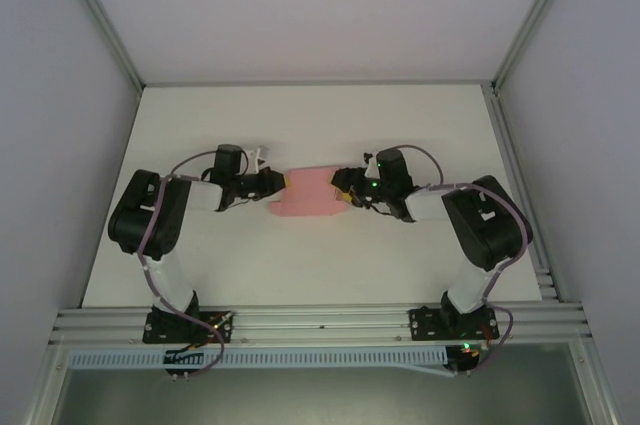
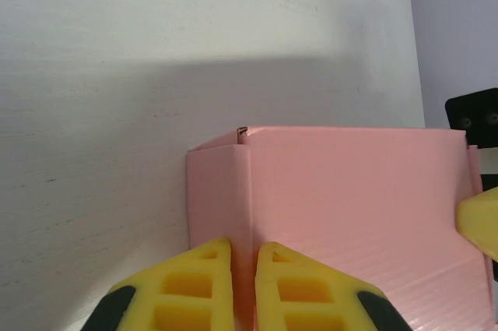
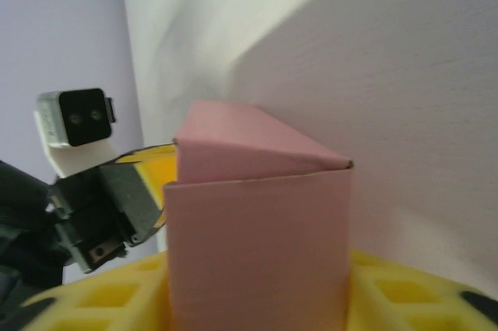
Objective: Assemble paper box
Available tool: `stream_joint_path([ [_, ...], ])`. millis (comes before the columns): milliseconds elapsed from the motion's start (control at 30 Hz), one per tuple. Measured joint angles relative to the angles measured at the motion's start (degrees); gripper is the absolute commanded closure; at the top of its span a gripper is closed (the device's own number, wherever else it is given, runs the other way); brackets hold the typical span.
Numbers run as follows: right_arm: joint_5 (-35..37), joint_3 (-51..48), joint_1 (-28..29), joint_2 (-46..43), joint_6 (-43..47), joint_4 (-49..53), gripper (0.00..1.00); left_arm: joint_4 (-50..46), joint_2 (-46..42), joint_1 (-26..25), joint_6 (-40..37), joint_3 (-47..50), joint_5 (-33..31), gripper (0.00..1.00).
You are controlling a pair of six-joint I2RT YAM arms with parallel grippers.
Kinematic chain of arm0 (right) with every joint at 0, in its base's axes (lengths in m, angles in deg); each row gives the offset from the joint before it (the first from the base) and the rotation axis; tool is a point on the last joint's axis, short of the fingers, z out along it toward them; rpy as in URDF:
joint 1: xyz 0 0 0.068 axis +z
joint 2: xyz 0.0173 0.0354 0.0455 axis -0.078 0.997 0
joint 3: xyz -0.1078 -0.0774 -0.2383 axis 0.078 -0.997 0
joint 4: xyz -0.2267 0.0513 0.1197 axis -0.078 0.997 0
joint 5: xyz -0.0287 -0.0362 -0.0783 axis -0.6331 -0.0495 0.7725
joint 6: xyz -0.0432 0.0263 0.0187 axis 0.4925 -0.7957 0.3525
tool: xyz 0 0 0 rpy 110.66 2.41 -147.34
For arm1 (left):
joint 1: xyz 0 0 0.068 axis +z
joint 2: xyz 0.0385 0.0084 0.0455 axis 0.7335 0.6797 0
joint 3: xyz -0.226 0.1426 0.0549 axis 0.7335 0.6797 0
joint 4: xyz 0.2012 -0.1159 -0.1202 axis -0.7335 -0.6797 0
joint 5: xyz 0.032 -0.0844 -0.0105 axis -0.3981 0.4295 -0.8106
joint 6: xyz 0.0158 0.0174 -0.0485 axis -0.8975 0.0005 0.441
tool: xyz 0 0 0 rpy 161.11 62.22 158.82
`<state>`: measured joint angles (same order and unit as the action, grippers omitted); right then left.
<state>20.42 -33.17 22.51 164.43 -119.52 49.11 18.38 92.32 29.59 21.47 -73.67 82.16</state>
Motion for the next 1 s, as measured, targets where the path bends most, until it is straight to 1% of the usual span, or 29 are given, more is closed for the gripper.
stream_joint_path([
  [33, -0.04, -0.17, 0.0, 0.0, -0.39, -0.46, 0.67, 0.31, 0.0, 0.04, 0.09, 0.13, 0.02, 0.86],
  [67, -0.11, -0.31, 0.0, 0.0, -0.68, -0.72, 0.69, 0.57, -0.02, 0.09, 0.22, 0.22, 0.11, 0.83],
  [133, -0.09, -0.55, 0.0, 0.0, -0.98, -0.83, 0.71, 1.05, -0.09, 0.13, 0.42, 0.37, 0.17, 0.77],
  [233, -0.26, -0.55, -0.02, -0.15, -1.09, -0.87, 0.72, 0.98, -1.05, 0.13, 0.31, 0.42, 0.0, 0.62],
  [267, -0.24, -0.52, -0.13, -0.35, -1.07, -0.85, 0.72, 0.92, -1.79, 0.13, 0.13, 0.42, 0.0, 0.52],
  [300, -0.24, -0.52, -0.17, -0.59, -1.05, -0.76, 0.72, 0.94, -2.6, 0.13, -0.46, 0.39, -0.02, 0.4],
  [333, -0.24, -0.52, -0.26, -0.92, -0.85, -0.5, 0.72, 0.79, -3.76, 0.13, -1.14, 0.31, 0.0, 0.25],
  [367, -0.2, -0.5, -0.44, -1.42, -0.7, 0.15, 0.72, 0.37, -5.14, 0.13, -1.84, 0.02, -0.04, 0.01],
  [467, -0.2, 0.07, -1.05, -3.54, -0.22, 4.2, 0.74, -1.31, -9.66, 0.02, -6.27, -1.29, -0.76, 0.0],
  [567, -0.28, 2.95, -2.34, -5.05, 0.42, 11.26, 0.77, -5.05, -15.13, -1.27, -14.38, -3.48, -4.15, 0.0],
  [600, -0.42, 4.17, -2.8, -5.27, 0.7, 13.57, 0.79, -6.58, -16.9, -2.29, -17.44, -4.28, -5.79, 0.0],
  [633, -0.63, 5.7, -3.37, -5.38, 0.81, 16.35, 0.81, -8.22, -18.73, -3.89, -20.94, -5.14, -8.31, 0.0],
  [733, -1.55, 10.67, -5.31, -5.42, 0.79, 24.55, 0.8, -13.42, -22.69, -11.15, -32.2, -8.13, -18.03, 0.0],
  [867, -4.61, 17.05, -7.56, -5.51, 0.72, 36.44, 0.79, -20.11, -23.61, -21.44, -46.18, -11.43, -29.05, 0.0],
  [933, -6.21, 20.04, -8.48, -5.62, 0.7, 41.72, 0.78, -22.95, -23.61, -24.96, -51.1, -11.47, -32.61, 0.0],
  [1000, -7.67, 22.62, -9.35, -5.95, 0.68, 46.53, 0.78, -25.86, -23.56, -27.41, -55.12, -11.47, -35.36, 0.0],
])
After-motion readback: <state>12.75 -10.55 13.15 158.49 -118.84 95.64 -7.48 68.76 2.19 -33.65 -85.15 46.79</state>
